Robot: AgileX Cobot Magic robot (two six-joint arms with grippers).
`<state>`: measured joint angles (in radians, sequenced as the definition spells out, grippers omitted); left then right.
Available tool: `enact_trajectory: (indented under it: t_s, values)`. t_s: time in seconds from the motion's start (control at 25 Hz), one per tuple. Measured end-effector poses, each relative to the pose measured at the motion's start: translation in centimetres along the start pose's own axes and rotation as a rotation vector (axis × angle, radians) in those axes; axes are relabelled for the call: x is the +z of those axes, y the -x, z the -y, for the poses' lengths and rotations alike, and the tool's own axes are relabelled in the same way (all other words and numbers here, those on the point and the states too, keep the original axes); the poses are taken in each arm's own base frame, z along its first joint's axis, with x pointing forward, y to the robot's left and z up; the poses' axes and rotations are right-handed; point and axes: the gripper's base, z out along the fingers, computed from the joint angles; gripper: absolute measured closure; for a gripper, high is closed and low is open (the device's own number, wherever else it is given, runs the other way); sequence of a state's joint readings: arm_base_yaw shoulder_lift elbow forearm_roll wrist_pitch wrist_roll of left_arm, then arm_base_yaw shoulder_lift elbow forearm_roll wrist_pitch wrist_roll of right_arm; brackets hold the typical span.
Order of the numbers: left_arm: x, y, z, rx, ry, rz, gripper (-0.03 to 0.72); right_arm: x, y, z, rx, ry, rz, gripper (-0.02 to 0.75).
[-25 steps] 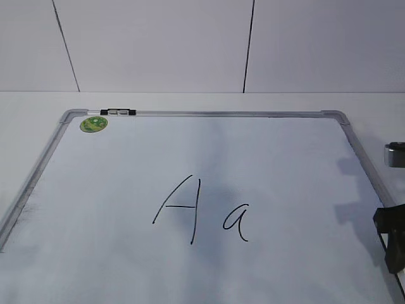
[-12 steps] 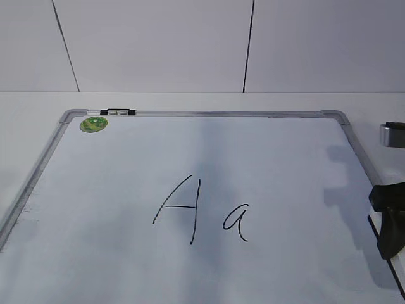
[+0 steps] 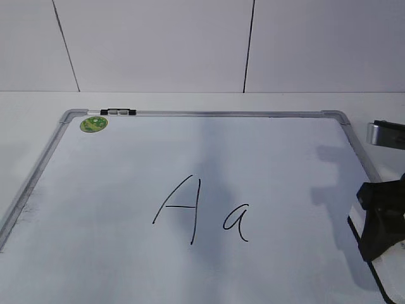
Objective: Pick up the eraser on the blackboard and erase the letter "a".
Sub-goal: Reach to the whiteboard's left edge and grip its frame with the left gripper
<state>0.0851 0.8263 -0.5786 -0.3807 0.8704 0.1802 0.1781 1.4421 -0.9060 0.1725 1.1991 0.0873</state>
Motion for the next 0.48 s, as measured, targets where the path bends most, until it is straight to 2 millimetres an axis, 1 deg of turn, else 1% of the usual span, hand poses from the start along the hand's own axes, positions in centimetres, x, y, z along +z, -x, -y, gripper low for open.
enact_trajectory:
  t_s: [0.12, 0.28, 0.32, 0.4, 0.48]
  values:
    - [1.4, 2.2, -0.3, -0.02, 0.005, -0.066, 0.443, 0.1, -0.1, -0.4, -0.023, -0.002, -0.002, 0.206]
    - [3.4, 5.7, -0.6, -0.037, 0.01, -0.124, 0.443, 0.1, -0.1, -0.3, -0.035, -0.016, -0.002, 0.206]
    - [4.1, 6.5, -0.8, -0.043, 0.011, -0.141, 0.425, 0.1, -0.1, -0.3, -0.036, -0.021, -0.001, 0.206]
    - [5.3, 8.1, -1.0, -0.05, 0.013, -0.166, 0.437, 0.1, -0.1, -0.1, -0.041, -0.033, 0.0, 0.207]
    - [6.7, 9.2, -1.3, -0.056, 0.013, -0.198, 0.441, 0.1, -0.1, 0.0, -0.046, -0.046, 0.001, 0.207]
